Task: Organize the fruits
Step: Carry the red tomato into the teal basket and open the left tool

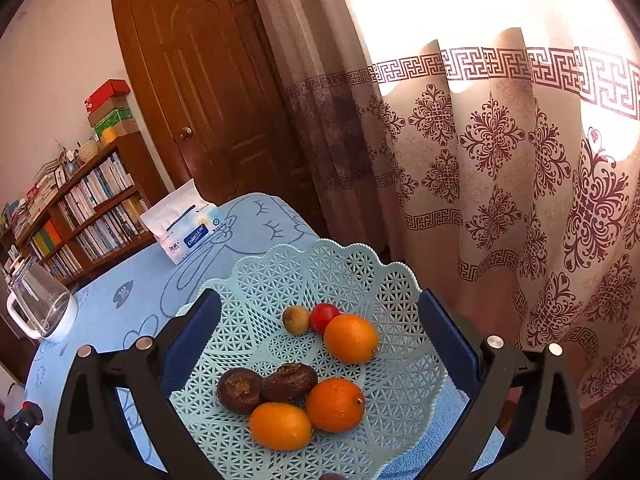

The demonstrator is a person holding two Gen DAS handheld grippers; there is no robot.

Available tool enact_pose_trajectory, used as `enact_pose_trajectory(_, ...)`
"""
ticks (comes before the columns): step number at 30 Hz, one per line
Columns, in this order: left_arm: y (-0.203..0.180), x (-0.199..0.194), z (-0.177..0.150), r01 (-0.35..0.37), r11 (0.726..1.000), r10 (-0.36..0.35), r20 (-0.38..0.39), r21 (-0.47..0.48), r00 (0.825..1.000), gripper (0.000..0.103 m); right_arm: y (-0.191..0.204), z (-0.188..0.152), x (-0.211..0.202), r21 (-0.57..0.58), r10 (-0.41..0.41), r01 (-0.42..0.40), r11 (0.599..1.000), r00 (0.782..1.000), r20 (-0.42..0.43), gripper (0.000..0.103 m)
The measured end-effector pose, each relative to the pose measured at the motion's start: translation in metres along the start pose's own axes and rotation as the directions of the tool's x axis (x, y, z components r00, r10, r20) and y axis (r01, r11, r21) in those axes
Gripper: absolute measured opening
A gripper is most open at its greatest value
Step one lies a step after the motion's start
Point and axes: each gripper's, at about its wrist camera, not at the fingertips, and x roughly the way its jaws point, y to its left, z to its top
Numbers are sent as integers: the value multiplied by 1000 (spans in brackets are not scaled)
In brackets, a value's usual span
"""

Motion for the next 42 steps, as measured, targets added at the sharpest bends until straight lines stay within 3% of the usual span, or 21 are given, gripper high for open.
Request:
enact_pose_trajectory(6,-30,4,9,76,996,-76,-2,47,997,28,2,-7,-6,-16,-60,61,998,996,65,100)
enact_pose_trajectory(15,-91,24,19,196,972,-196,-9,131,981,28,-10,-11,-5,39,-98,96,995,993,70,100)
enact_pose_trajectory(26,-162,54,21,335,918,-331,-59,212,942,28,-20,-12,-2,97,-133,128,987,990,54,100)
enact_pose_trajectory(34,-183,65,13,391,888,-378,-98,244,921,29,-21,-13,-4,105,-136,129,986,989,60,100)
enact_pose_trajectory(37,-179,67,14,388,893,-376,-94,229,922,50,-21,-13,-4,105,-136,129,986,989,59,100)
enact_pose_trajectory(42,-169,67,13,366,906,-355,-92,212,930,51,-21,-13,-4,105,-137,130,986,989,61,100)
